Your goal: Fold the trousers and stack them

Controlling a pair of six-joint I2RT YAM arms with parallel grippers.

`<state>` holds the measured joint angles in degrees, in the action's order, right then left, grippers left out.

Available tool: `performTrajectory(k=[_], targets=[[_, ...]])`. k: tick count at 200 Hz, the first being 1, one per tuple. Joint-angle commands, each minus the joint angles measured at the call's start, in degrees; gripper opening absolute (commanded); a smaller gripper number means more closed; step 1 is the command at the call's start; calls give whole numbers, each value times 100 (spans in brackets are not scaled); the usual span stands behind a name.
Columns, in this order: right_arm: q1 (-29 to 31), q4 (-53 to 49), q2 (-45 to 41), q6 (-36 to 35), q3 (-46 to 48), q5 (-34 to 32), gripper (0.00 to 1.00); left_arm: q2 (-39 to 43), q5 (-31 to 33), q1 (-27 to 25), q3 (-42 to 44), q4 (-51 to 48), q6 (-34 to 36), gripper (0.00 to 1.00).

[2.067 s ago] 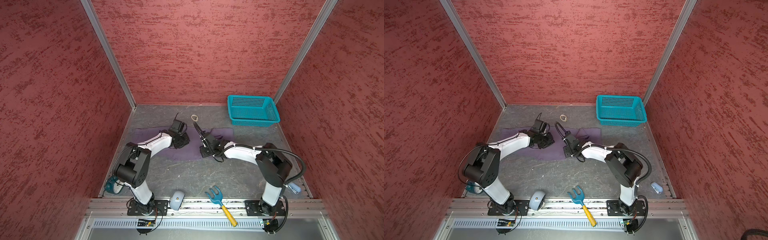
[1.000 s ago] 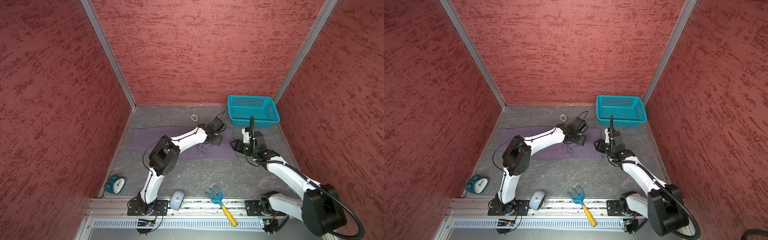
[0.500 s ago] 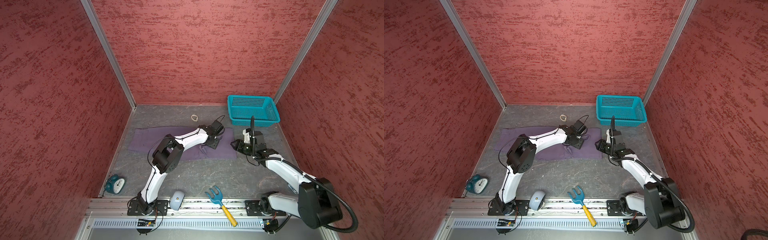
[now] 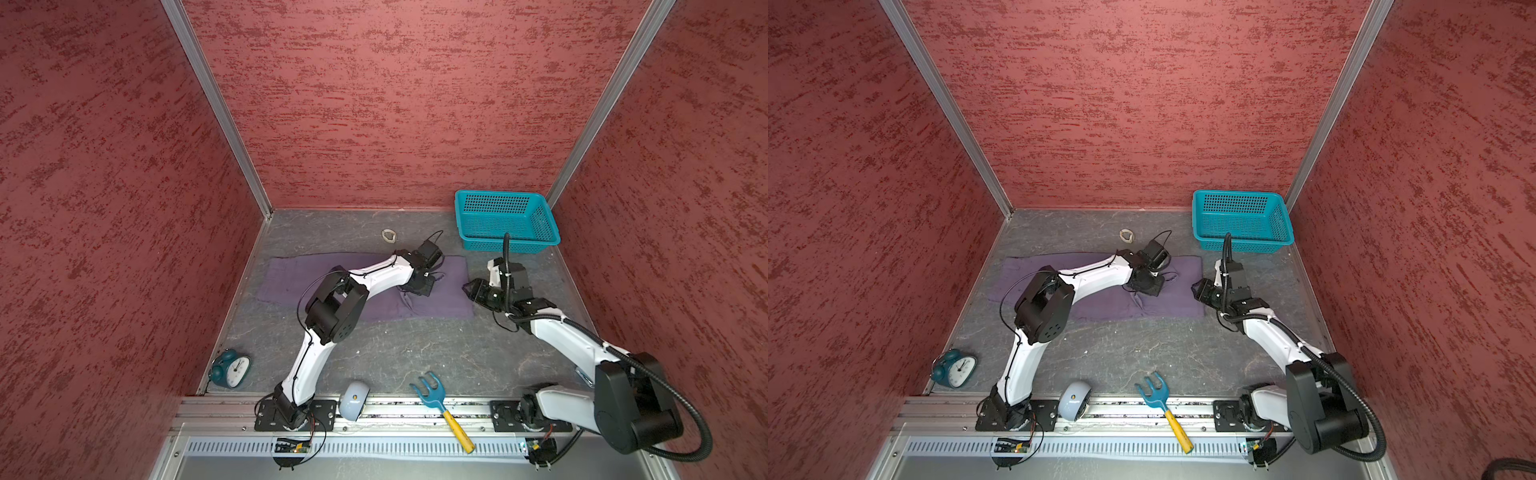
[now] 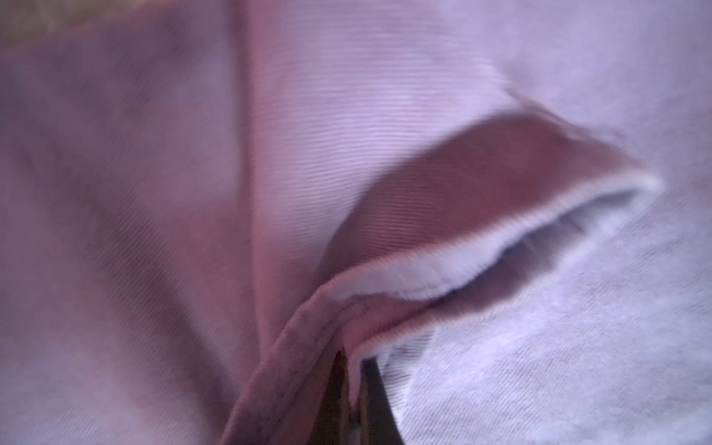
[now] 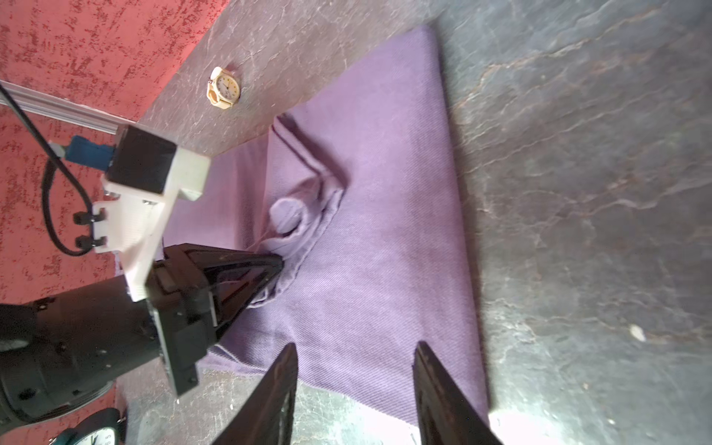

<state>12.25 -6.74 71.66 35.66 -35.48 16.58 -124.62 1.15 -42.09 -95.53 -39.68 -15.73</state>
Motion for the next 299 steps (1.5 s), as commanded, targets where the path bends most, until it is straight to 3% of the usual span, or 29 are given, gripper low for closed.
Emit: performTrajectory(k=[1, 40, 65, 99, 190, 238, 299], targets=[[-38, -39, -160, 10, 135, -260, 50, 597, -714, 510, 492, 315, -576, 0], [-55, 79, -76, 82, 299, -282, 51, 1180, -2079, 1553, 1832, 1451, -1550, 0], [-55, 81, -81, 46, 298, -254, 53, 1259, -2533, 2091, 2459, 1947, -2035, 36], [-54, 169, -49, 63, 286, -150, 54, 1417, -2527, 2288, 2745, 2039, -2207, 53], [-52, 753, 586, 343, 323, 182, 59, 1735, -2394, 2398, 2717, 1711, -2240, 57], [-54, 1044, 936, 363, 233, 371, 59, 2160, -2368, 2388, 3148, 1702, -2208, 59], [-30, 1430, 1743, 440, 90, 585, 54, 1930, -2503, 2267, 3302, 1941, -2338, 61]])
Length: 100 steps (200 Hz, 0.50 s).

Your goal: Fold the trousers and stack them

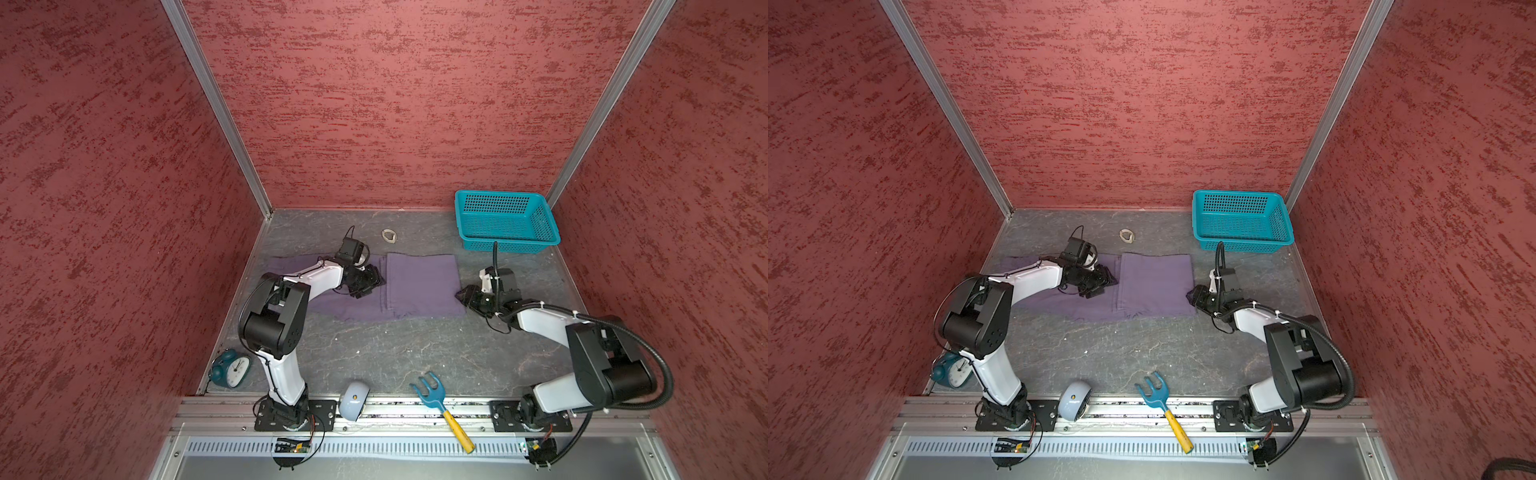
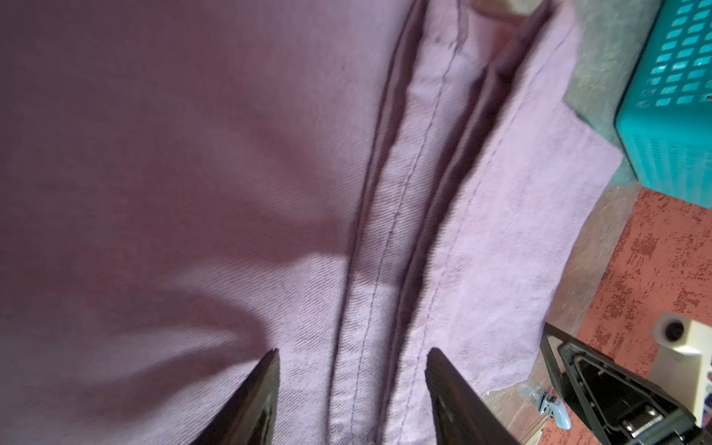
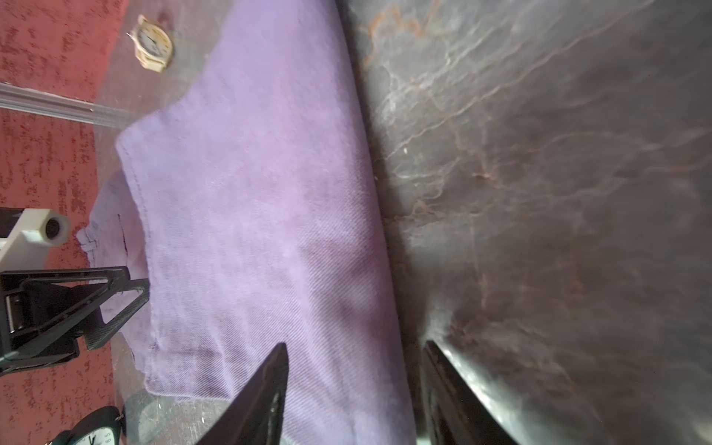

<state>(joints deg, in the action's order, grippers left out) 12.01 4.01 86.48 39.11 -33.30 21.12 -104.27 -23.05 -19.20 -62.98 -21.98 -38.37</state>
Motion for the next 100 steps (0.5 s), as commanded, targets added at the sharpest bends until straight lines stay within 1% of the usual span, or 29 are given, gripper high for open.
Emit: performTrajectory(k=[1, 18, 26, 32, 42, 45, 50, 79, 100], targets=[[-6, 368, 276, 87, -126, 130, 54, -108, -89, -22, 48, 174, -74, 61], [-1, 569, 405, 216, -22, 151, 50, -127, -121, -18, 33, 204, -76, 62], [-1, 695, 426, 269, 49, 176, 44, -124, -137, -19, 15, 192, -49, 62], [-1, 731, 427, 290, 87, 162, 37, -125, -131, -15, 6, 178, -23, 62], [0, 588, 394, 267, 99, 12, 12, -104, -130, -15, 0, 161, 12, 62], [-5, 505, 373, 247, 84, -59, 6, -96, -129, -21, 12, 167, 20, 62], [-14, 331, 329, 208, 67, -211, 0, -65, -122, -21, 14, 166, 24, 62], [-114, -611, -253, -282, -58, -1036, 0, 72, -48, -44, 112, 168, 70, 62], [-187, -1183, -771, -579, -205, -1677, 0, 95, 191, -183, 32, -44, 228, 63]])
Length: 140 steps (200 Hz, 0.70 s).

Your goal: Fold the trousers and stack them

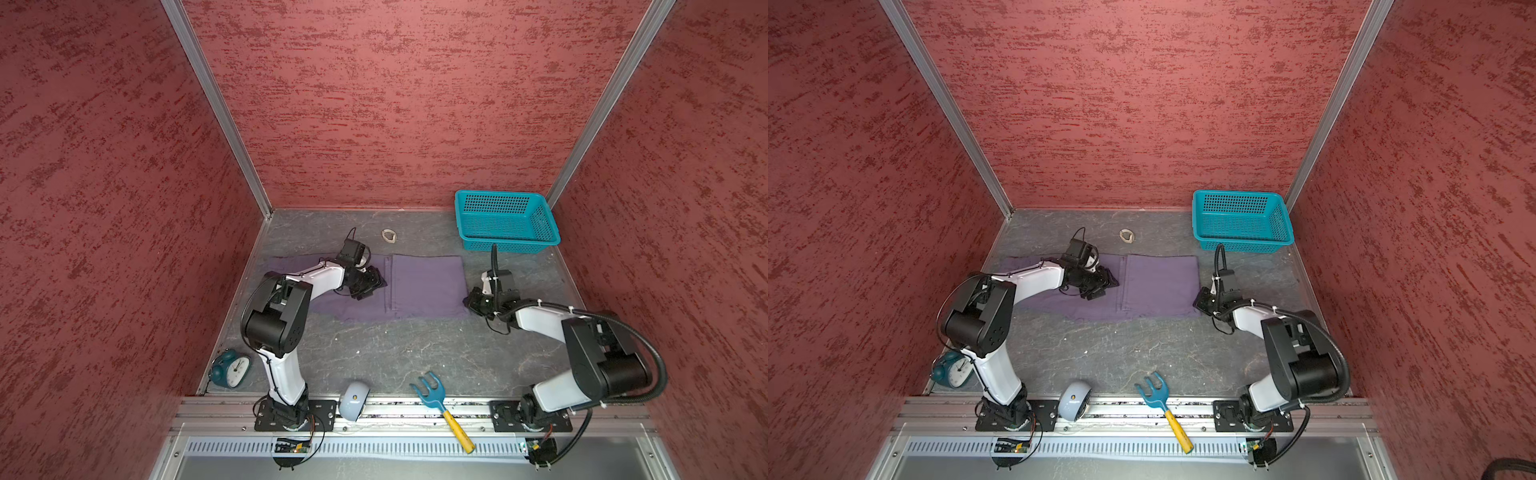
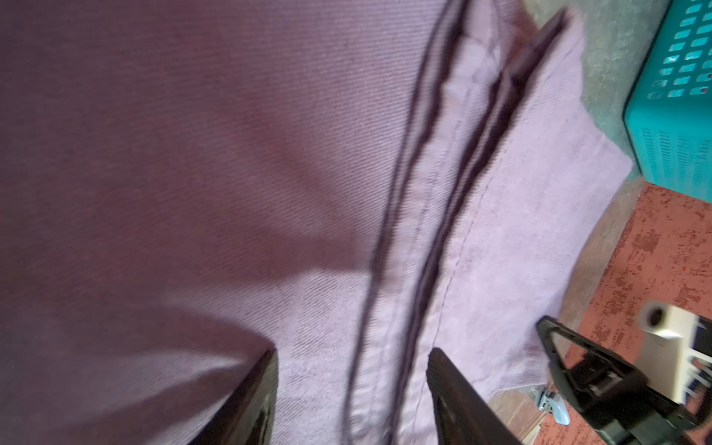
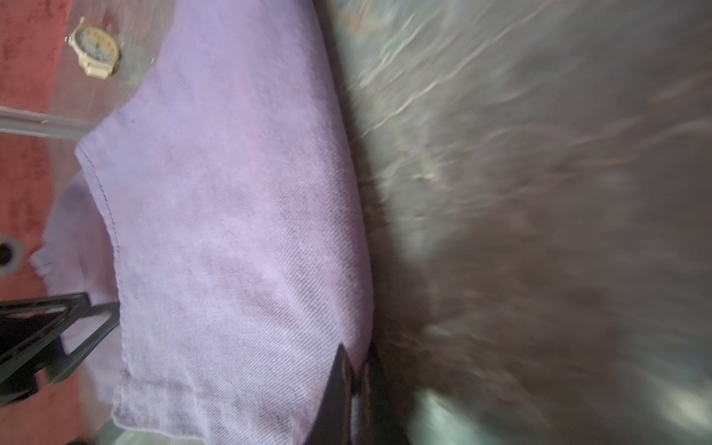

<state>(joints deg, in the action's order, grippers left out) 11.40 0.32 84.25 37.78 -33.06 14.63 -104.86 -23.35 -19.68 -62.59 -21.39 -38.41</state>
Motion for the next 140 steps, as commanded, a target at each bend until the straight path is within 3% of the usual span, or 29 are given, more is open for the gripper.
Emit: performTrajectory(k=[1, 33, 53, 70, 140], targets=[[-128, -840, -566, -460, -233, -1065, 0, 152, 228, -156, -12, -112, 240, 63], [-233, -1317, -864, -704, -407, -1718, 0, 19, 219, -468, -163, -153, 242, 63], [-239, -1336, -924, -730, -391, -1662, 27, 0, 264, -623, -297, -146, 212, 64], [-239, -1341, -993, -687, -321, -1647, 36, 1, 293, -694, -416, -185, 140, 64], [-244, -1381, -1726, -577, -43, -1942, 38, -481, 261, -1098, -866, 101, 39, 65]])
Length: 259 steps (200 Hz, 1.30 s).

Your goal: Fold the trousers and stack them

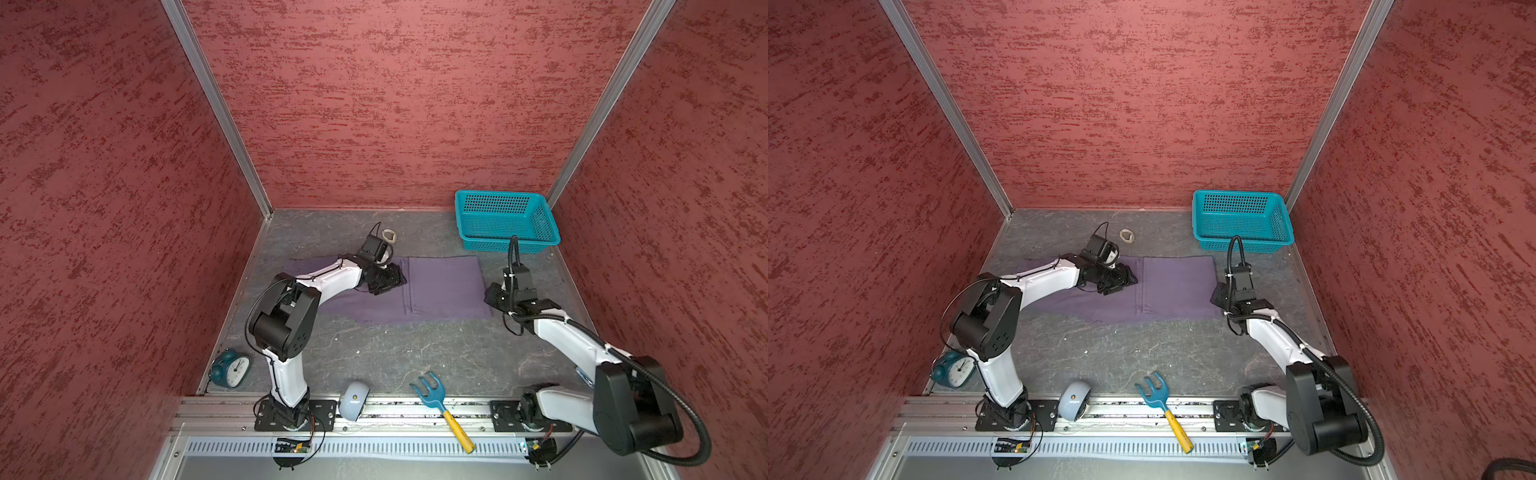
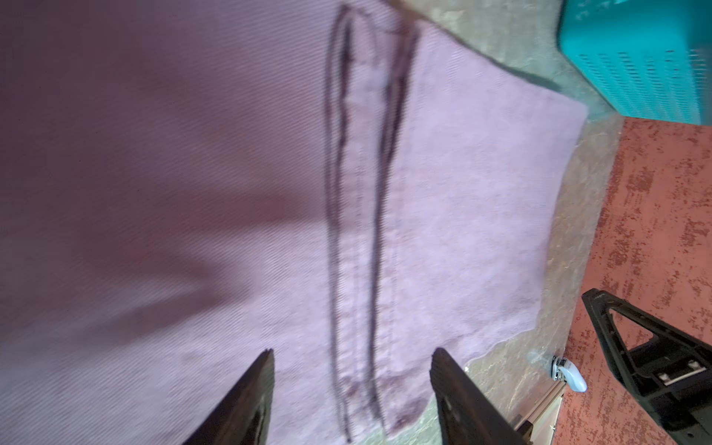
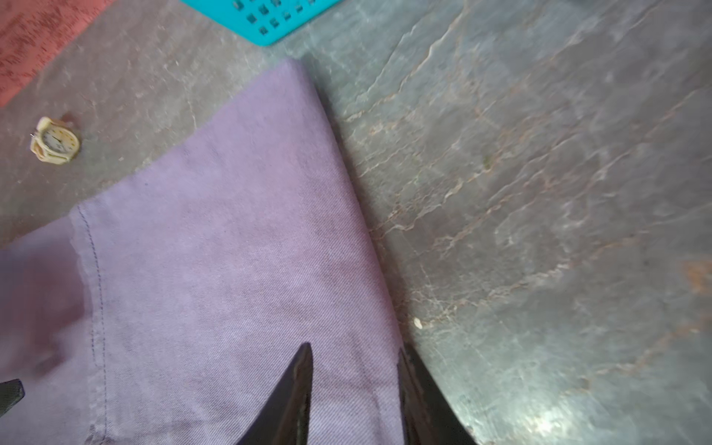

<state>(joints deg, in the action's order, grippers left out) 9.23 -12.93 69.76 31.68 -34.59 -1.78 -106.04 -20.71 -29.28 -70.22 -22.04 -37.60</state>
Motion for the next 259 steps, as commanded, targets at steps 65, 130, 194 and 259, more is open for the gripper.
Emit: performTrajectory(k=[65, 130, 194, 259], targets=[[-29, -180, -498, 101, 311, -323, 39, -923, -40, -357, -379, 269, -107, 53], [-39, -6, -258, 158, 343, -211, 39, -1077, 66, -386, -658, -42, -125, 21], [-40, 214, -24, 225, 400, -56, 39, -1151, 296, -532, -884, -257, -99, 41], [-42, 252, 16, 230, 512, -59, 39, -1273, 405, -634, -1343, -618, 46, 0]])
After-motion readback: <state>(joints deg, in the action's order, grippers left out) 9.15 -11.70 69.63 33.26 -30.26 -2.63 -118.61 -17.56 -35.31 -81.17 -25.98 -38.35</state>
